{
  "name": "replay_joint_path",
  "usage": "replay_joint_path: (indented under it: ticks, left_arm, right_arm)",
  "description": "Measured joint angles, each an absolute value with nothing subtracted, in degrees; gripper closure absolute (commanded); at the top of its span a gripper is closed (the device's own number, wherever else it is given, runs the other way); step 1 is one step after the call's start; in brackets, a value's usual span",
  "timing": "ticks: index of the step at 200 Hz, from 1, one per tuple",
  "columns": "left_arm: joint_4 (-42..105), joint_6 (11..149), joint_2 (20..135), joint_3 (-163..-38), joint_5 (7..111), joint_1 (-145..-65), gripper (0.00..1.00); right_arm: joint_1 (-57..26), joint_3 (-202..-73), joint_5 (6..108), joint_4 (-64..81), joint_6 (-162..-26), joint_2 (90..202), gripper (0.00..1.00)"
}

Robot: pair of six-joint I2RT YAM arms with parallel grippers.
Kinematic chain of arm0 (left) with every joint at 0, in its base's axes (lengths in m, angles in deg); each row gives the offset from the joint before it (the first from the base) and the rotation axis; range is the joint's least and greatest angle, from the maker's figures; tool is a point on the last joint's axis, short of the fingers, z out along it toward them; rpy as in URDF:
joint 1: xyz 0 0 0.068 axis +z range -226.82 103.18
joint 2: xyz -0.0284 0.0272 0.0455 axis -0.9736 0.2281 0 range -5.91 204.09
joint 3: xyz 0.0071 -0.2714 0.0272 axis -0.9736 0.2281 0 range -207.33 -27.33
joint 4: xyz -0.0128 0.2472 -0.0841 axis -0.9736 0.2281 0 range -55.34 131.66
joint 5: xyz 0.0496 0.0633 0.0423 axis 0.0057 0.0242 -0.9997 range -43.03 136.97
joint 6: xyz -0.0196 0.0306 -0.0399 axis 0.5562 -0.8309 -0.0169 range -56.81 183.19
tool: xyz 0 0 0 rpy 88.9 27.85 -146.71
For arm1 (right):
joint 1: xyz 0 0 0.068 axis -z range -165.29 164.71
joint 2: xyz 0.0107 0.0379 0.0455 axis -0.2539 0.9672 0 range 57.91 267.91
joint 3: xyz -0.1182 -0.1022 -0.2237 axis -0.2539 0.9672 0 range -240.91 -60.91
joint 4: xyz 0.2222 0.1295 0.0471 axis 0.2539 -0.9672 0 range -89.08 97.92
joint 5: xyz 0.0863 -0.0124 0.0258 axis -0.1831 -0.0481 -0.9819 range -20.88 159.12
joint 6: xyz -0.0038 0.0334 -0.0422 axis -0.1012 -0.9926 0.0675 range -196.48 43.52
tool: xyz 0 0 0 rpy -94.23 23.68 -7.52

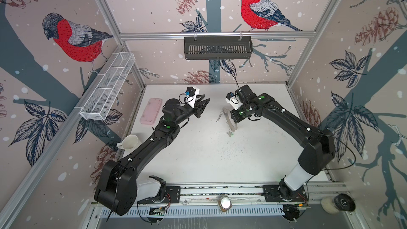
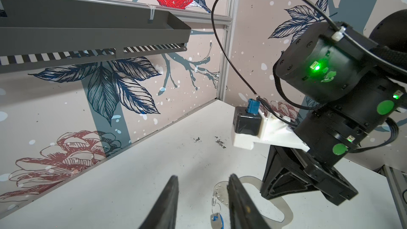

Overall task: Attach keys to a key ring
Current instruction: Place the keyring at the center of the table.

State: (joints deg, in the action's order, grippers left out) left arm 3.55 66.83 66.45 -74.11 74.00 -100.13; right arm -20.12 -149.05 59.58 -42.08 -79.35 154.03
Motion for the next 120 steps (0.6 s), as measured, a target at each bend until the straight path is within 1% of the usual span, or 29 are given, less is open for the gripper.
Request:
replay_joint_path:
  ticks: [61, 120]
  left_arm:
    - [1.3, 68.0, 65.3, -70.6, 73.7, -100.1, 0.61]
    - [0.2, 69.4, 63.3, -69.3, 70.7, -100.1, 0.62]
  right_arm:
    - [-22.4, -157.2, 61.3, -47.6, -79.4, 160.2, 1.00]
    - [-23.8, -167.0, 58.6, -50.8, -81.4, 168.1, 1.00]
